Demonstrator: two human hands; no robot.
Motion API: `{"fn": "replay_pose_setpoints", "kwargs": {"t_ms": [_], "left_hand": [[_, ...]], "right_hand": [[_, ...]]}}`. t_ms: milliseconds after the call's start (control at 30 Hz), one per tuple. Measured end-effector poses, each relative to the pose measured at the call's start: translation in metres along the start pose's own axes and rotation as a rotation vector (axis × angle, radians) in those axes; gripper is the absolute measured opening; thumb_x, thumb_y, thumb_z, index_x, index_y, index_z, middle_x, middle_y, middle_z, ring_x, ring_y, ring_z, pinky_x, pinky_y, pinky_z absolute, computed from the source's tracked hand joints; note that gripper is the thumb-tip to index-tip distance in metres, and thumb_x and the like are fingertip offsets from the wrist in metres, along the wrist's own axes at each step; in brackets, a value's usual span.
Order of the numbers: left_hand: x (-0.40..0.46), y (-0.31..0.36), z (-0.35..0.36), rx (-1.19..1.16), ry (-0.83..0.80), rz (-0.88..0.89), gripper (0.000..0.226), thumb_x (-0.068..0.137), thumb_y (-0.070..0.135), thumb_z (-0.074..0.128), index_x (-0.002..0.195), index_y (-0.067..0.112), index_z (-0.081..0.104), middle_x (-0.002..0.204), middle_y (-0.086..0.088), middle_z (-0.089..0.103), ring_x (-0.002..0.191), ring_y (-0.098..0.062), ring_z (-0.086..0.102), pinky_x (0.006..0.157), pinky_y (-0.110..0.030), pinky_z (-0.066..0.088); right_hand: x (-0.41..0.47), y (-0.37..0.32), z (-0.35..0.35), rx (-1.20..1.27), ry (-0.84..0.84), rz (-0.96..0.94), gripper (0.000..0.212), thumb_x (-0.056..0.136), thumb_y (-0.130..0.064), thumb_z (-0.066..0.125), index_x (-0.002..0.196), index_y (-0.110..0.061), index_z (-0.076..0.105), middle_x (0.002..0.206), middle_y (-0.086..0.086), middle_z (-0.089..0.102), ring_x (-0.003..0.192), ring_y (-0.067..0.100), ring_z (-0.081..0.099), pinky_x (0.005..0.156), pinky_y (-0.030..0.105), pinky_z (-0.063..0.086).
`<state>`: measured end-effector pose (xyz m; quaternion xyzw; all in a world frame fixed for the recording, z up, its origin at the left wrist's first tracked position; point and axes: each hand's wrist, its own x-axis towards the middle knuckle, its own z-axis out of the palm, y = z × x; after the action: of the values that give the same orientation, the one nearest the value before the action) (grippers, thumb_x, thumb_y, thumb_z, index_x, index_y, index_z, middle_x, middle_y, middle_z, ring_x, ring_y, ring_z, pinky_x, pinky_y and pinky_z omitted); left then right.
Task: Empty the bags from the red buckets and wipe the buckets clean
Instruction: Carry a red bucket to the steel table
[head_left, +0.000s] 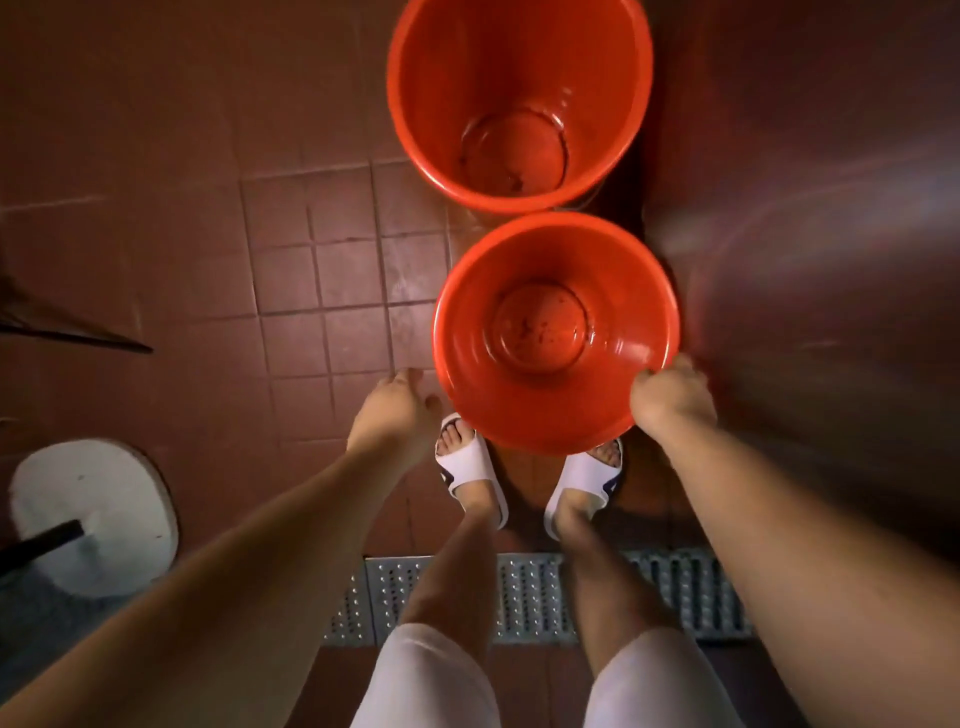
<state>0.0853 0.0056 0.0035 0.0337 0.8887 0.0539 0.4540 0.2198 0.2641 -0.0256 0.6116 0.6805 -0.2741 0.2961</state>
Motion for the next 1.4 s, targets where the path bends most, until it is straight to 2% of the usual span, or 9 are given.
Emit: {"fn": "replay_pose_setpoints", "kwargs": {"t_ms": [200,267,333,433,633,767,1067,1300,1400], "left_hand": [[0.063,0.015,0.028,-0.188,0.177,-0.032,0.061,0.101,0.033,0.051,0.159,0.019,0.036,0.152,-0.015,0.049,0.134,-0.036,0.054,0.108,-0.046,0.045],[0.081,0.018,0.034,-0.219,0.220,-0.022,0.052,0.102,0.031,0.049,0.152,0.019,0.045,0.147,-0.014,0.054,0.129,-0.036,0.057,0.104,-0.045,0.048],[0.095,0.020,0.038,-0.224,0.248,-0.016,0.039,0.103,0.030,0.045,0.137,0.018,0.058,0.132,-0.013,0.064,0.114,-0.035,0.064,0.091,-0.041,0.052],[0.109,0.021,0.039,-0.213,0.297,-0.020,0.029,0.100,0.022,0.047,0.120,0.015,0.066,0.108,-0.010,0.070,0.093,-0.032,0.064,0.070,-0.032,0.043],[0.107,0.011,0.027,-0.183,0.286,-0.062,0.029,0.094,0.015,0.050,0.112,0.012,0.073,0.100,-0.015,0.073,0.089,-0.036,0.065,0.070,-0.032,0.040],[0.069,-0.009,0.002,-0.183,0.275,-0.090,0.031,0.092,0.015,0.053,0.115,0.013,0.073,0.105,-0.018,0.075,0.099,-0.040,0.068,0.072,-0.032,0.041],[-0.083,-0.027,-0.127,-0.209,0.237,-0.104,0.023,0.095,0.021,0.056,0.080,0.014,0.071,0.075,-0.008,0.070,0.087,-0.035,0.072,0.068,-0.033,0.046],[-0.210,-0.039,-0.226,-0.269,0.379,-0.112,0.021,0.087,0.018,0.058,0.069,0.010,0.065,0.063,-0.005,0.065,0.071,-0.034,0.064,0.059,-0.032,0.038],[-0.254,-0.047,-0.265,-0.332,0.474,-0.054,0.018,0.084,0.019,0.062,0.071,0.007,0.067,0.063,-0.006,0.065,0.070,-0.035,0.064,0.060,-0.036,0.044]], "right_hand": [[0.041,0.010,0.048,0.106,0.153,0.067,0.048,0.095,-0.021,0.049,0.139,-0.003,0.041,0.143,0.020,0.044,0.127,0.043,0.049,0.101,0.048,0.043],[0.049,0.012,0.055,0.149,0.202,0.094,0.044,0.095,-0.018,0.048,0.136,-0.003,0.044,0.141,0.020,0.046,0.124,0.044,0.052,0.099,0.048,0.045],[0.052,0.014,0.059,0.176,0.251,0.095,0.041,0.095,-0.016,0.046,0.134,-0.004,0.046,0.140,0.019,0.047,0.121,0.045,0.054,0.098,0.048,0.046],[0.053,0.013,0.062,0.189,0.303,0.107,0.038,0.095,-0.015,0.048,0.131,-0.005,0.048,0.137,0.018,0.049,0.117,0.043,0.056,0.095,0.046,0.047],[0.040,0.006,0.056,0.240,0.291,0.155,0.038,0.092,-0.012,0.053,0.130,-0.009,0.048,0.135,0.017,0.051,0.119,0.039,0.057,0.095,0.039,0.046],[0.008,0.004,0.035,0.235,0.258,0.129,0.035,0.088,-0.009,0.053,0.123,-0.014,0.055,0.127,0.015,0.060,0.113,0.038,0.061,0.091,0.039,0.049],[-0.119,-0.028,-0.080,0.186,0.169,-0.006,0.031,0.079,-0.010,0.059,0.108,-0.015,0.065,0.108,0.015,0.071,0.101,0.038,0.067,0.079,0.036,0.052],[-0.238,-0.059,-0.168,0.131,0.221,-0.242,0.018,0.084,-0.017,0.059,0.100,-0.014,0.068,0.105,0.013,0.072,0.099,0.037,0.067,0.075,0.033,0.048],[-0.281,-0.067,-0.200,0.115,0.259,-0.328,0.019,0.088,-0.023,0.059,0.101,-0.014,0.068,0.103,0.012,0.072,0.098,0.037,0.067,0.071,0.032,0.043]]}}
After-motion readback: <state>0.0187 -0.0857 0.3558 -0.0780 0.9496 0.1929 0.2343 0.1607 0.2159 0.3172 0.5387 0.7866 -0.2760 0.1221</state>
